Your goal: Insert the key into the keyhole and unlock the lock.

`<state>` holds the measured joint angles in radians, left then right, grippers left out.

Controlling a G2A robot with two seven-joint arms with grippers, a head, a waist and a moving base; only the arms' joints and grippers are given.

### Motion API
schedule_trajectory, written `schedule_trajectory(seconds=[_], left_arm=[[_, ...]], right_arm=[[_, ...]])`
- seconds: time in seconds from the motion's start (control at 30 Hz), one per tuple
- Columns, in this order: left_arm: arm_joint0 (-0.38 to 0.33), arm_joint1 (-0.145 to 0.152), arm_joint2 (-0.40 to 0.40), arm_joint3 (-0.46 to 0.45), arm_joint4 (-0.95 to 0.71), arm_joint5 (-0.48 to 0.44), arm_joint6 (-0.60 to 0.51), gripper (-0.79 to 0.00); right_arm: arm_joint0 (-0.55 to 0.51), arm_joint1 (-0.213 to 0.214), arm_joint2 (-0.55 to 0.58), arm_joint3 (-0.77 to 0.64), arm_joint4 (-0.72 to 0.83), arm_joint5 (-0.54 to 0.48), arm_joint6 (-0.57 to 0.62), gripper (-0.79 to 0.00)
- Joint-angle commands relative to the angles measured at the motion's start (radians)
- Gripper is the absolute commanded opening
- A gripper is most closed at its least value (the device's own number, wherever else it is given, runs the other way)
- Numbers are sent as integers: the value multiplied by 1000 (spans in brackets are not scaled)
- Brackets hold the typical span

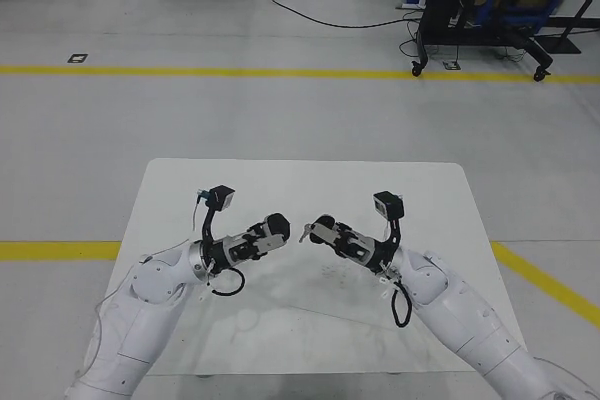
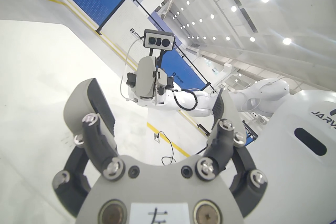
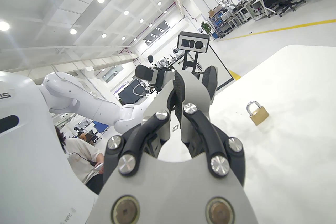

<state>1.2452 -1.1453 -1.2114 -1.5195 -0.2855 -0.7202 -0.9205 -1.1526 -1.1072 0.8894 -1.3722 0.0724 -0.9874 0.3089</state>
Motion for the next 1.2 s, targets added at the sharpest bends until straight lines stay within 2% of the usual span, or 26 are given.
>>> schedule_trajectory(seconds=[0.0,0.47,0.57,0.63,0.9,0.97,1.07,1.17], left_arm=[[-5,1,7,1,0,4,-9,-397],[-29,0,62,6,66,22,-1,-560],[-31,1,64,9,72,28,13,-665],[-32,1,65,11,78,32,21,-785],[-22,2,59,-2,181,91,127,-785],[-17,3,56,-7,181,86,139,-785],[-6,6,35,-13,179,65,173,-785],[20,13,-25,-13,206,40,246,-785]], right_arm=[[3,-3,-3,9,6,-2,7,-785],[16,-20,-10,32,0,9,31,-785],[16,-22,-8,35,3,6,36,-785],[14,-24,-8,37,5,4,39,-785],[10,-28,-7,39,3,13,63,-785],[10,-28,-10,36,17,34,81,0],[10,-28,-10,36,17,34,81,0],[10,-28,-10,36,17,34,81,0]])
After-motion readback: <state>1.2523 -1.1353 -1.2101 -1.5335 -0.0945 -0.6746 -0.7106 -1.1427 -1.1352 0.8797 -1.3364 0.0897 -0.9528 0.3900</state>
